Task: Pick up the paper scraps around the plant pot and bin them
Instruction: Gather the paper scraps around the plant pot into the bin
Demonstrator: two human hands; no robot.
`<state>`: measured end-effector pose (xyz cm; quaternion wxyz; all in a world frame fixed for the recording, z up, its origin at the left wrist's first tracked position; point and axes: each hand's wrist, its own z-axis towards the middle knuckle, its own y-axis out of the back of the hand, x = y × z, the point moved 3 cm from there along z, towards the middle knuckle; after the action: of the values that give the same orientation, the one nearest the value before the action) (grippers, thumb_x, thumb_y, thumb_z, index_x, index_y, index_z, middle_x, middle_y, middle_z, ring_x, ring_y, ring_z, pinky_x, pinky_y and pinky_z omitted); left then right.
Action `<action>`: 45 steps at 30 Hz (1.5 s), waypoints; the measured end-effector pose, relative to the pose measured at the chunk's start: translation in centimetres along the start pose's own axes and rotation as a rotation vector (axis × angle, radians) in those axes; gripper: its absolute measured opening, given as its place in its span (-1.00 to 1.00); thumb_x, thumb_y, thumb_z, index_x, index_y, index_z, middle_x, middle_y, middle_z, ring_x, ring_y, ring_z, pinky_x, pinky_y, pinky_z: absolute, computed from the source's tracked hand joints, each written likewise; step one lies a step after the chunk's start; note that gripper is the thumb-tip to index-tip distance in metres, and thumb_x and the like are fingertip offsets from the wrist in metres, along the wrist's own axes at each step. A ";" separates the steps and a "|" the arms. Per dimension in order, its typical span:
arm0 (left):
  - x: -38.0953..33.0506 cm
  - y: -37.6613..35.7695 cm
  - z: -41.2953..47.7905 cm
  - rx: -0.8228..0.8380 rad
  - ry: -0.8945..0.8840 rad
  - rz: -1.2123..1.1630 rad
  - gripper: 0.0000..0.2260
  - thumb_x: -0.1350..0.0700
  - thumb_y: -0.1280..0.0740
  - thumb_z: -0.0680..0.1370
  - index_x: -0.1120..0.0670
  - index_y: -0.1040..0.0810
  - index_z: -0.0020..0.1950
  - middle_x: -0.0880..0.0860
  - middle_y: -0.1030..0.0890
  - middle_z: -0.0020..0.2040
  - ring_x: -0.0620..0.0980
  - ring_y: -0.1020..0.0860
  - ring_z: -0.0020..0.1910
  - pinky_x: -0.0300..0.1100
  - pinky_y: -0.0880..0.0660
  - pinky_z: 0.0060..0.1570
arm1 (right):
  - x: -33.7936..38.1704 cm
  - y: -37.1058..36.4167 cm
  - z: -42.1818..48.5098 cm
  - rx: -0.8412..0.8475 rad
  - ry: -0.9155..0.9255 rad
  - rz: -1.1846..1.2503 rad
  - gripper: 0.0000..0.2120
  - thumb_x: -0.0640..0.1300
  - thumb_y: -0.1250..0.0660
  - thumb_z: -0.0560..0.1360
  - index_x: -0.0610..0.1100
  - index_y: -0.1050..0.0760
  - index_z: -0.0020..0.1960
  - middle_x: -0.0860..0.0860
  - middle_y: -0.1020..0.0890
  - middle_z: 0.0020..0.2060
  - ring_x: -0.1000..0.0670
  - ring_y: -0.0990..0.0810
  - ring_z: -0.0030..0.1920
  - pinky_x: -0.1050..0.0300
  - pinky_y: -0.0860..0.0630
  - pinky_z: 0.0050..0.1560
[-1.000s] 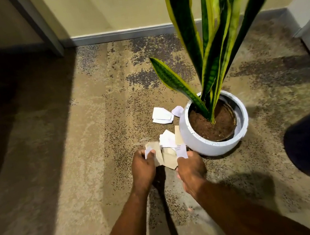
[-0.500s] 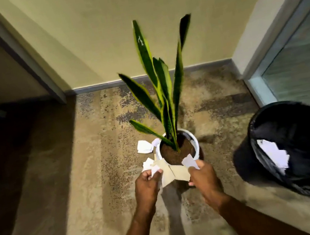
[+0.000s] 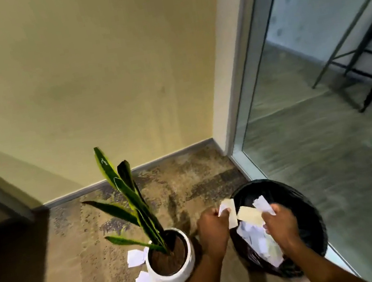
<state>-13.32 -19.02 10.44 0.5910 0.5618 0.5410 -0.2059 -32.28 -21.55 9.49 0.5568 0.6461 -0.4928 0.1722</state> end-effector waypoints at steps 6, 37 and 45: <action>-1.1 -4.7 0.6 0.034 -0.061 0.080 -0.56 -0.01 -0.42 0.48 0.09 -0.33 -0.50 0.04 -0.32 -0.56 0.00 -0.34 -0.49 -0.01 -0.30 -0.37 | -1.4 2.7 2.4 -0.042 0.045 -0.119 -0.81 -0.28 -0.32 0.43 -0.15 -0.41 -0.33 -0.09 -0.51 -0.38 -0.18 -0.49 -0.28 0.06 -0.36 -0.24; 15.3 1.8 -3.9 0.032 0.160 -0.107 -0.75 0.12 -0.22 0.57 0.08 -0.59 -0.26 -0.05 -0.62 -0.35 -0.23 -0.54 -0.35 -0.26 -0.44 -0.31 | -1.4 -15.6 -6.4 0.546 0.201 -0.040 -0.85 -0.23 -0.35 0.44 -0.10 -0.64 -0.26 0.00 -0.66 -0.40 0.03 -0.62 -0.41 0.10 -0.60 -0.39; 32.9 11.3 -4.0 -0.313 0.416 0.071 -0.96 0.15 -0.39 0.50 0.10 -0.63 -0.09 0.13 -0.68 -0.21 0.15 -0.62 -0.18 -0.13 -0.43 -0.19 | -10.6 -30.8 -13.1 0.729 0.197 -0.225 -0.88 -0.04 -0.37 0.42 -0.09 -0.60 -0.20 0.01 -0.67 -0.33 0.00 -0.65 -0.30 0.13 -0.61 -0.24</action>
<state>5.56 -0.29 -12.40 0.5537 0.5122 0.6562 0.0212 -7.33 -8.45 -11.43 0.3507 0.8319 -0.2697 0.3350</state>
